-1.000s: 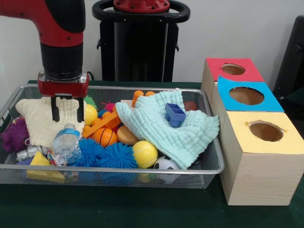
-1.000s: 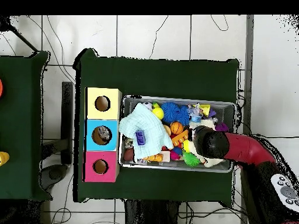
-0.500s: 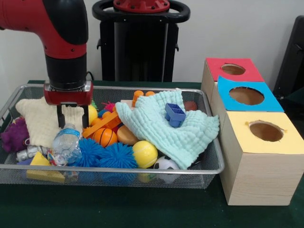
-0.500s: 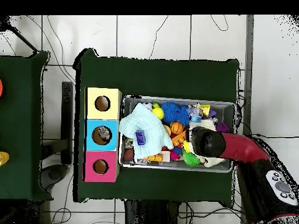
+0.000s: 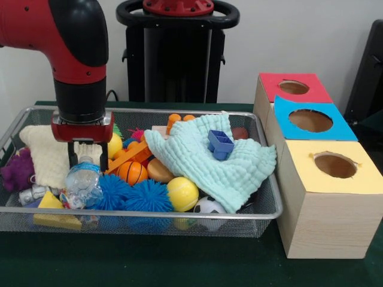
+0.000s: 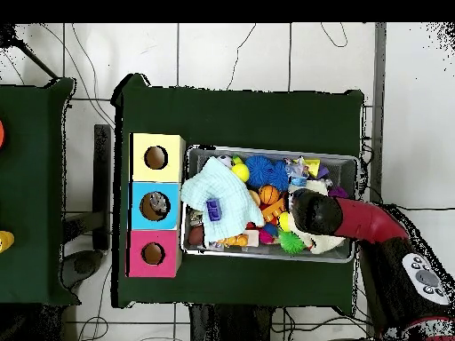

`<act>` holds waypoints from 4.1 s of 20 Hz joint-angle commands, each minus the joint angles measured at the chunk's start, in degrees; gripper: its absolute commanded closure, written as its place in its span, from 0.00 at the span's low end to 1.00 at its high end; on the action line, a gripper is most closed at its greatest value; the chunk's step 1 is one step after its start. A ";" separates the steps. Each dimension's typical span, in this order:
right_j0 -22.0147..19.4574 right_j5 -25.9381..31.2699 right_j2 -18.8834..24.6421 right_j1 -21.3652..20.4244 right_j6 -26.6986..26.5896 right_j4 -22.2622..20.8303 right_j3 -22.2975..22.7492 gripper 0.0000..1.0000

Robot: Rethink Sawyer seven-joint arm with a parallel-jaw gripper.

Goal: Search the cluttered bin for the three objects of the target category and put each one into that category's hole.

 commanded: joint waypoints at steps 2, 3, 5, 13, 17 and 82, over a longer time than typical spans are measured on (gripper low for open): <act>1.07 -4.36 -0.89 2.13 5.27 -2.24 -3.82 0.00; 1.12 -4.32 -0.94 2.03 5.20 -2.18 -3.83 0.00; 1.25 -4.46 -1.01 1.86 5.10 -2.15 -3.84 0.00; 1.86 -6.14 -1.97 1.32 6.28 -1.37 -2.56 1.00; 1.95 -4.63 -1.95 0.34 5.81 -0.60 -2.30 1.00; 25.45 26.79 -21.53 -8.92 37.77 28.69 -14.01 1.00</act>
